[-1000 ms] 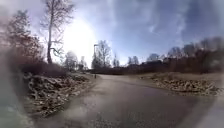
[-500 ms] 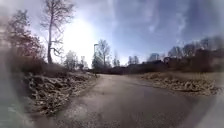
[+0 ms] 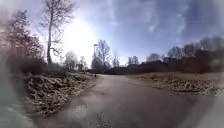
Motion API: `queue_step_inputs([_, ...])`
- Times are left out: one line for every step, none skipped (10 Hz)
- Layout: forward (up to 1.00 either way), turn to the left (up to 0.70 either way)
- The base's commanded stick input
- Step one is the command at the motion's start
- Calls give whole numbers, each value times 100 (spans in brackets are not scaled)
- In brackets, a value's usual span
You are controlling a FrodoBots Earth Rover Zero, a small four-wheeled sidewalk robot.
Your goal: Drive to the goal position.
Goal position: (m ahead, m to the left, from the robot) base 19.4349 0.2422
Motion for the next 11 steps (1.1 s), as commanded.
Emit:
queue_step_inputs([85, 0])
queue_step_inputs([85, 0])
queue_step_inputs([85, 0])
queue_step_inputs([85, 0])
queue_step_inputs([85, 0])
queue_step_inputs([85, 0])
queue_step_inputs([85, 0])
queue_step_inputs([85, 0])
queue_step_inputs([85, 0])
queue_step_inputs([85, 0])
queue_step_inputs([85, 0])
